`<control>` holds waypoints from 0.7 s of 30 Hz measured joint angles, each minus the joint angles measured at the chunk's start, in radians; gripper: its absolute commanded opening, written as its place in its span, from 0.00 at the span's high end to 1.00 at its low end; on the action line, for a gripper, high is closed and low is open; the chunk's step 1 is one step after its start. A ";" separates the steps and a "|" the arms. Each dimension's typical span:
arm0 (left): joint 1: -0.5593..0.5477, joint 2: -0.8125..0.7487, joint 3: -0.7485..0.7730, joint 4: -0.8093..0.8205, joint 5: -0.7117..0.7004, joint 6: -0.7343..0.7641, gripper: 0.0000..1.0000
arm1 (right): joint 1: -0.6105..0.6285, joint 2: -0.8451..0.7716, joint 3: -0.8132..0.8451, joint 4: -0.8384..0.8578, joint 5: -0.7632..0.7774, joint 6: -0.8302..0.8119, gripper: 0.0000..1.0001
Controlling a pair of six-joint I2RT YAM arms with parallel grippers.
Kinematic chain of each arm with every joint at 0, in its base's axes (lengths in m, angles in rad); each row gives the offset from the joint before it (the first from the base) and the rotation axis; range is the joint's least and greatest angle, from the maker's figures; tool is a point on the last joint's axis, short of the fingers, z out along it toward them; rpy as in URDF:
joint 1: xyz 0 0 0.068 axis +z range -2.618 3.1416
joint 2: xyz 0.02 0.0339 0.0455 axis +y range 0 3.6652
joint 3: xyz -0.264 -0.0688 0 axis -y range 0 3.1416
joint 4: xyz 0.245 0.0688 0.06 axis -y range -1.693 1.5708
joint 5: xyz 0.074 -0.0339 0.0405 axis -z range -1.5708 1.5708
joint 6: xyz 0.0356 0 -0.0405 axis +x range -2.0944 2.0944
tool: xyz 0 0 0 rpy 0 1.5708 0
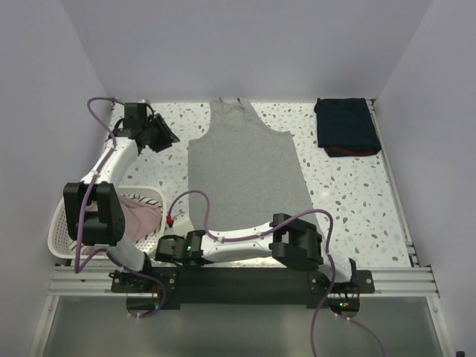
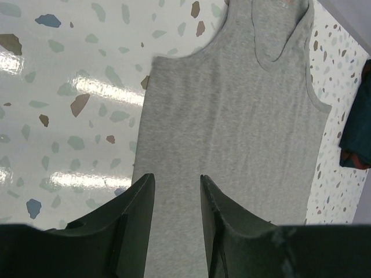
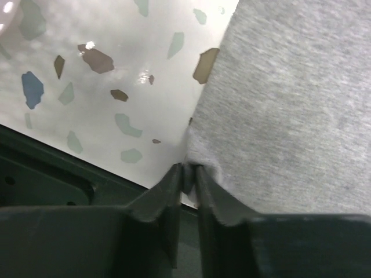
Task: Fold and stack the tank tops
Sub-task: Flatten the tank top out
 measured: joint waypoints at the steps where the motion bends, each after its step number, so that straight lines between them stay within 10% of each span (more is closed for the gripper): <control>1: 0.000 0.005 -0.003 0.000 -0.001 0.000 0.58 | 0.000 -0.010 -0.016 0.009 0.000 -0.003 0.86; 6: 0.000 0.051 -0.015 0.009 -0.021 -0.004 0.58 | -0.001 -0.074 -0.117 0.061 -0.004 -0.016 1.00; 21: -0.078 0.328 0.145 0.018 -0.135 -0.019 0.57 | -0.083 -0.380 -0.378 0.279 -0.173 -0.076 1.00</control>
